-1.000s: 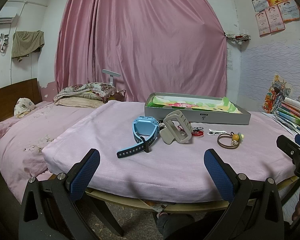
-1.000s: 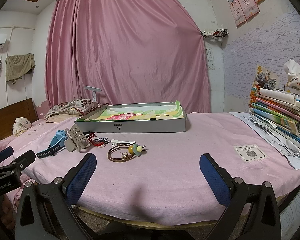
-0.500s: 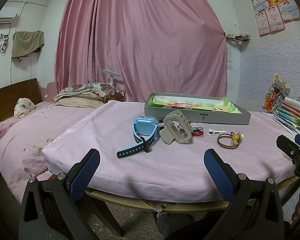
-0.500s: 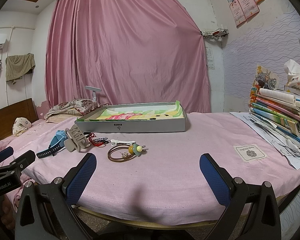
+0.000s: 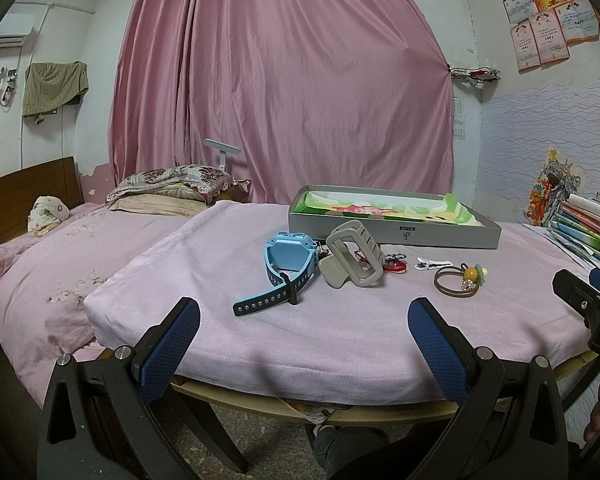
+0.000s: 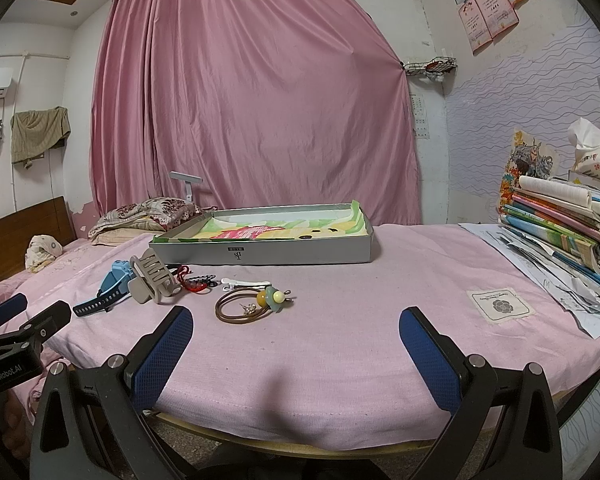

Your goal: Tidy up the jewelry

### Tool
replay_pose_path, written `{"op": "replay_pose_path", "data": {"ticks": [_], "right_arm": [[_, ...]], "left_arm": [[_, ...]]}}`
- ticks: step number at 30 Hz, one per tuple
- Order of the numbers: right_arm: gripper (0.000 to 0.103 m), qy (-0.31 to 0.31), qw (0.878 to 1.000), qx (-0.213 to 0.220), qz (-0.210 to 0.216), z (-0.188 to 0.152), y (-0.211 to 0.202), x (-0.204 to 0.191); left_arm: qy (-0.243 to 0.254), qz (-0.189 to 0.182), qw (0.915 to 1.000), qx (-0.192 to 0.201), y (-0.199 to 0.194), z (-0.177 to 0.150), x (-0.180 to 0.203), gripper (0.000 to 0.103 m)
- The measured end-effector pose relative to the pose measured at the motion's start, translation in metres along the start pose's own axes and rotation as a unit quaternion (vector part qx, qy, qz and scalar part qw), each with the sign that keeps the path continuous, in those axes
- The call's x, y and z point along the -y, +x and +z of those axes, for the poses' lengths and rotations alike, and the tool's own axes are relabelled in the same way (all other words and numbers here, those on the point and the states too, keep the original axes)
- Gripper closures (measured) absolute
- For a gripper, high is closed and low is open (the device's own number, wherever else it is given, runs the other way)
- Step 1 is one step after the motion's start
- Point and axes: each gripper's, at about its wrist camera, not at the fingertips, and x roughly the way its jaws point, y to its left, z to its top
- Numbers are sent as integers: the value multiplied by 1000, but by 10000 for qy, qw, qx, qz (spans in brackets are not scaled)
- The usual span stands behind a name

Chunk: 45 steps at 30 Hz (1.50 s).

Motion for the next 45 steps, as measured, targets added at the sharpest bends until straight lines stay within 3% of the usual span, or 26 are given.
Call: {"op": "replay_pose_path", "data": {"ticks": [32,45], "right_arm": [[0,4,10000,-8,43,1,0,-1],[0,-37,9996,166,245,31,23,12]], "left_arm": [[14,63,10000,-29,3,0,1,1],[236,194,9994,-135,32,20,-16,1]]}}
